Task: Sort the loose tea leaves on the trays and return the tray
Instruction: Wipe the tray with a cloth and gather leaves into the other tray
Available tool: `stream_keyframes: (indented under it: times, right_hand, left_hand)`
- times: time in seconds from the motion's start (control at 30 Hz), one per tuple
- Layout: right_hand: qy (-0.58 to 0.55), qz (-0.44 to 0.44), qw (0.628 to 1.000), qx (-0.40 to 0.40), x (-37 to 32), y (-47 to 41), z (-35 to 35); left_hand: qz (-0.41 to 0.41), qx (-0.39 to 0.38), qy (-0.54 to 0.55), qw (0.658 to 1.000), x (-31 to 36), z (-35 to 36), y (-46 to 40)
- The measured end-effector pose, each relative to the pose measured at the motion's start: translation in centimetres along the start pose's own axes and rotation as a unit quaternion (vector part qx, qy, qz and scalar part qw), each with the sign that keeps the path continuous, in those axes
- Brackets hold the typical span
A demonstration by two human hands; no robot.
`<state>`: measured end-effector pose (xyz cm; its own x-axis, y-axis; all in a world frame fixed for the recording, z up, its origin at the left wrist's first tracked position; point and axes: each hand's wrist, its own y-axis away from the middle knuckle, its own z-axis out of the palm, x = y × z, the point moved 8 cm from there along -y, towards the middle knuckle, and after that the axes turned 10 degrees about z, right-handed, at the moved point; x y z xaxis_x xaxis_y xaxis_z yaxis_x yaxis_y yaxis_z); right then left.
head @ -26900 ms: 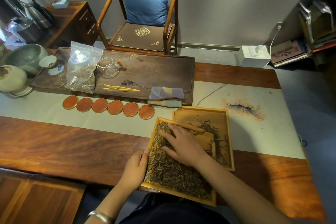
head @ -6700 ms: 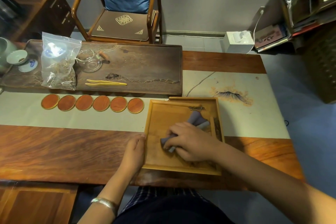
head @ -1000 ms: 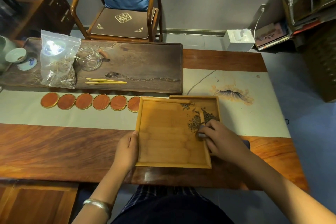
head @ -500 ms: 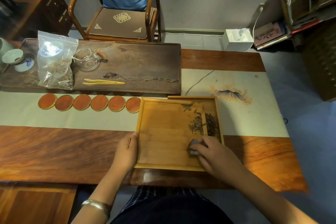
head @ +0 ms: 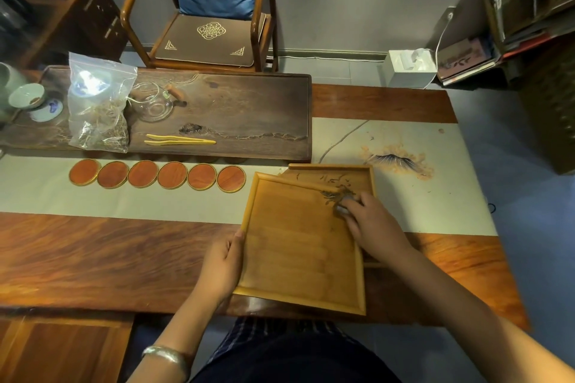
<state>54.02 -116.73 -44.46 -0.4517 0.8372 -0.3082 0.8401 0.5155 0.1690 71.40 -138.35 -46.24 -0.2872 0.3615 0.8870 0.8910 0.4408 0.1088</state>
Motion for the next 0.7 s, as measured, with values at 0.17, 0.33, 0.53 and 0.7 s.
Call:
stream_keyframes:
  times: [0.17,0.33,0.53,0.7]
  right_hand:
    - [-0.050,-0.015,0.998,0.027,-0.7,0.5,-1.4]
    - [-0.040,-0.101,0.994,-0.017,-4.4,4.5,-1.2]
    - [-0.025,-0.137,0.988,-0.070,-7.5,6.4,1.5]
    - [-0.052,-0.052,0.997,-0.037,-5.2,4.7,1.8]
  left_hand:
    - [-0.003,0.003,-0.031,1.000,-0.4,-0.1,0.1]
    - [-0.012,0.012,-0.037,0.999,-0.7,-0.2,0.1]
    - [-0.022,0.010,-0.046,0.999,-1.0,-0.2,0.2]
    - [-0.022,0.006,-0.051,0.998,-1.2,-0.4,0.4]
